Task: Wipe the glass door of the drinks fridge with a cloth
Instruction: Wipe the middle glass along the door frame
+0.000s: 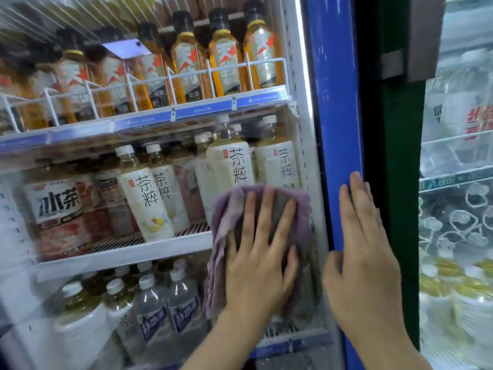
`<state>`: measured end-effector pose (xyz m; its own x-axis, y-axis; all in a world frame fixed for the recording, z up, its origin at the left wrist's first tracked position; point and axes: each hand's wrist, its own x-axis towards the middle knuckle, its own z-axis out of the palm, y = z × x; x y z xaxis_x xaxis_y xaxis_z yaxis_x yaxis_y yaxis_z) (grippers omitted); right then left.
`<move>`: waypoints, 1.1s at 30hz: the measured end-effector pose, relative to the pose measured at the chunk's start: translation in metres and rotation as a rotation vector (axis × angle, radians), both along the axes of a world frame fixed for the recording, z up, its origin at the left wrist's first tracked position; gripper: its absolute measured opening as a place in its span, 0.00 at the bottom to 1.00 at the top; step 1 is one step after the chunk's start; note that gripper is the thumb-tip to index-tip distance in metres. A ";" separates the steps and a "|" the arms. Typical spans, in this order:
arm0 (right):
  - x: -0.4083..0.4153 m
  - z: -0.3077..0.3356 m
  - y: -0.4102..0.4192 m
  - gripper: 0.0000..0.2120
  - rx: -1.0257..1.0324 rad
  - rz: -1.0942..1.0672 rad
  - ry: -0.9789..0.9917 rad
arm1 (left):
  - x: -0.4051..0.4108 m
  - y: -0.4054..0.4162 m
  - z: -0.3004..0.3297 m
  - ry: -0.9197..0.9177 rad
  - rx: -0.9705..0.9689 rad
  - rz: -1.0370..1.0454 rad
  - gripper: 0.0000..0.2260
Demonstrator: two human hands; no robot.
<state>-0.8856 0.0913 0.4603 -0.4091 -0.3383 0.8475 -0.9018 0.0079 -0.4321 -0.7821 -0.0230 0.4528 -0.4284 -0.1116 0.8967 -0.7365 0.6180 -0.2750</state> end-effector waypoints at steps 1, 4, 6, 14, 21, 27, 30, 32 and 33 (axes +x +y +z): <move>-0.001 -0.001 0.000 0.43 -0.004 0.002 -0.001 | 0.003 0.002 -0.017 -0.037 0.010 0.004 0.35; -0.005 -0.003 0.002 0.45 -0.023 0.009 0.002 | 0.007 0.002 -0.030 -0.059 0.039 0.022 0.35; -0.008 -0.003 0.004 0.45 -0.031 0.022 0.014 | 0.006 0.001 -0.015 -0.069 0.041 0.012 0.35; -0.007 -0.002 0.002 0.45 -0.132 0.093 -0.025 | -0.023 0.002 0.079 0.076 -0.043 -0.026 0.32; -0.012 -0.001 0.006 0.43 -0.217 0.149 -0.051 | -0.060 0.014 0.117 0.192 -0.017 -0.055 0.30; -0.014 0.003 0.010 0.35 -0.268 0.190 -0.099 | -0.065 0.016 0.090 0.223 0.002 -0.084 0.29; -0.017 0.005 0.011 0.34 -0.293 0.204 -0.124 | -0.067 0.021 0.050 0.225 0.058 -0.117 0.30; -0.018 0.006 0.012 0.33 -0.304 0.196 -0.138 | -0.064 0.024 0.016 0.198 0.115 -0.135 0.31; -0.018 0.007 0.012 0.33 -0.306 0.193 -0.140 | -0.061 0.025 0.003 0.177 0.148 -0.142 0.31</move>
